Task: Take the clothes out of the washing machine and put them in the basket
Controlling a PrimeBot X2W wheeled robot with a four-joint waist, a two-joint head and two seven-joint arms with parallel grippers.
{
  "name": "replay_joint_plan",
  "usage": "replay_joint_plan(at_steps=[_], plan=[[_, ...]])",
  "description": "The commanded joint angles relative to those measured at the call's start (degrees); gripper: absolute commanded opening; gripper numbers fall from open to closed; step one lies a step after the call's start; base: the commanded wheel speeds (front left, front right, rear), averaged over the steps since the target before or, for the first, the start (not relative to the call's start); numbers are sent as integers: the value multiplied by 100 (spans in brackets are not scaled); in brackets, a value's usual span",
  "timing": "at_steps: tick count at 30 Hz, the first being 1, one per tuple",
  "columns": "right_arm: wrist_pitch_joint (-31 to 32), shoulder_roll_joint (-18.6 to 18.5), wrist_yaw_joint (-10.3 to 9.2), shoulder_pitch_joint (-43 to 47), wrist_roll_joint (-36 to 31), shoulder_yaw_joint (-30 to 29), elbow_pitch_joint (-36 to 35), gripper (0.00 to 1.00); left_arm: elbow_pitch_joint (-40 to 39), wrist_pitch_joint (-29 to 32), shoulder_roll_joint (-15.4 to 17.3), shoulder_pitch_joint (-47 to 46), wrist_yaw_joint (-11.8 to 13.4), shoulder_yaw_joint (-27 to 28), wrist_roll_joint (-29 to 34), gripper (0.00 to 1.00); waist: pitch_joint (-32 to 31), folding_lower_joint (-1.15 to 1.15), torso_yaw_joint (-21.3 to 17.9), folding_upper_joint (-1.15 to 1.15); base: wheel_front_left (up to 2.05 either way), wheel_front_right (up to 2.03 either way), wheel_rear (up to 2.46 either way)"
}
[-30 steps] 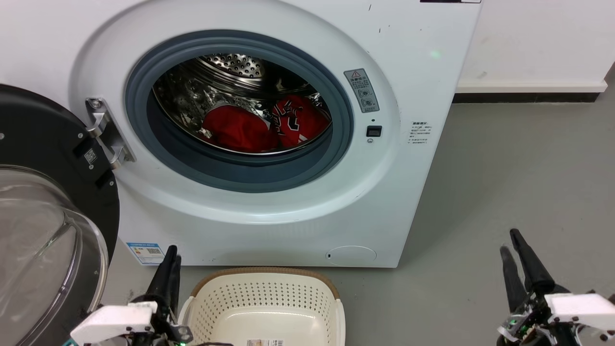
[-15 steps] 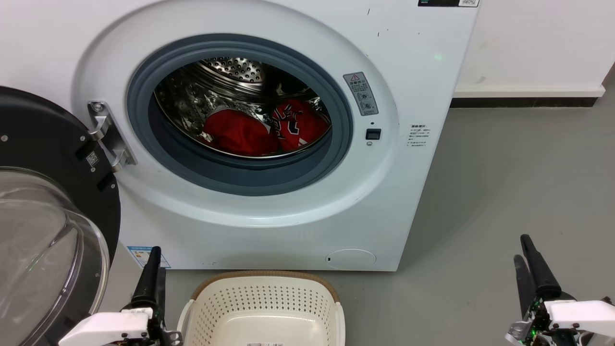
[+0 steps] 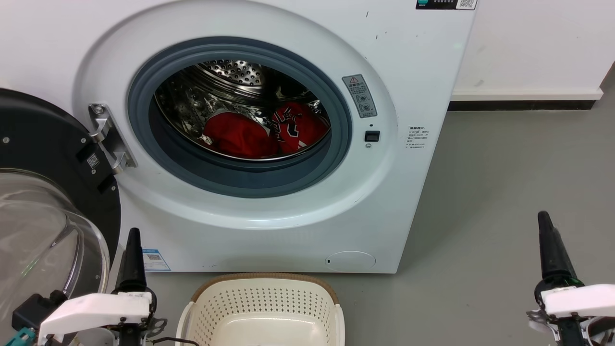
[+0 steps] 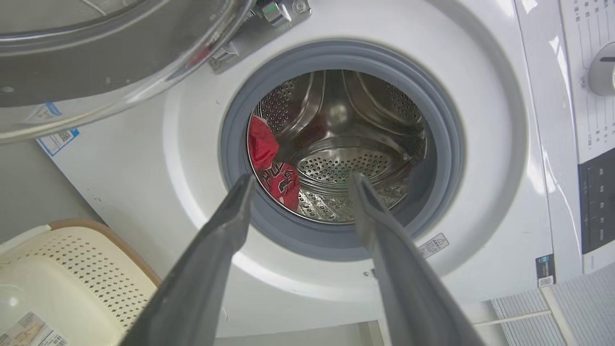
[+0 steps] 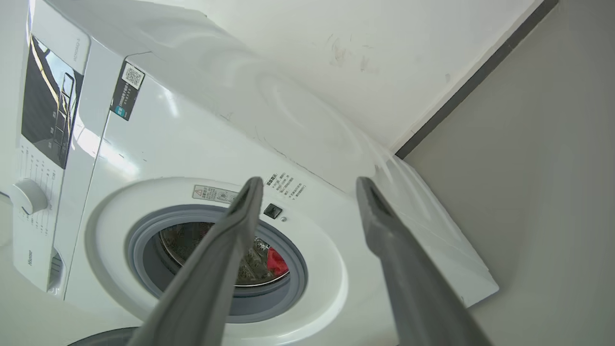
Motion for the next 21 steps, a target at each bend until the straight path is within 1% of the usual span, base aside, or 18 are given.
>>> replay_joint_plan(at_steps=[1,4,7,8,16,18,21], plan=[[-50,-27,1,-15,-220,27,-180,100,-175,-39,12,-14,57,-25,176,100,0,0,0,0,0,0,0],[-115,-27,1,20,-743,130,-431,100,-406,-102,13,8,282,-122,582,100,-3,0,0,0,0,0,0],[-175,-28,1,49,-1264,234,-636,100,-597,-166,13,49,391,-247,877,100,-12,0,0,0,0,0,0],[-235,-28,1,87,-1744,355,-804,100,-755,-226,14,121,326,-338,1092,100,-26,0,3,0,0,0,0],[-385,-28,1,196,-2719,512,-1058,100,-987,-375,15,278,92,-495,1838,100,-66,0,8,0,0,0,0],[-424,-28,1,222,-2915,531,-1116,100,-1038,-410,15,314,122,-549,2127,100,-76,0,6,0,0,0,0],[-472,-28,1,255,-3219,568,-1203,100,-1128,-463,15,349,237,-660,2525,100,-90,0,2,0,0,0,0]])
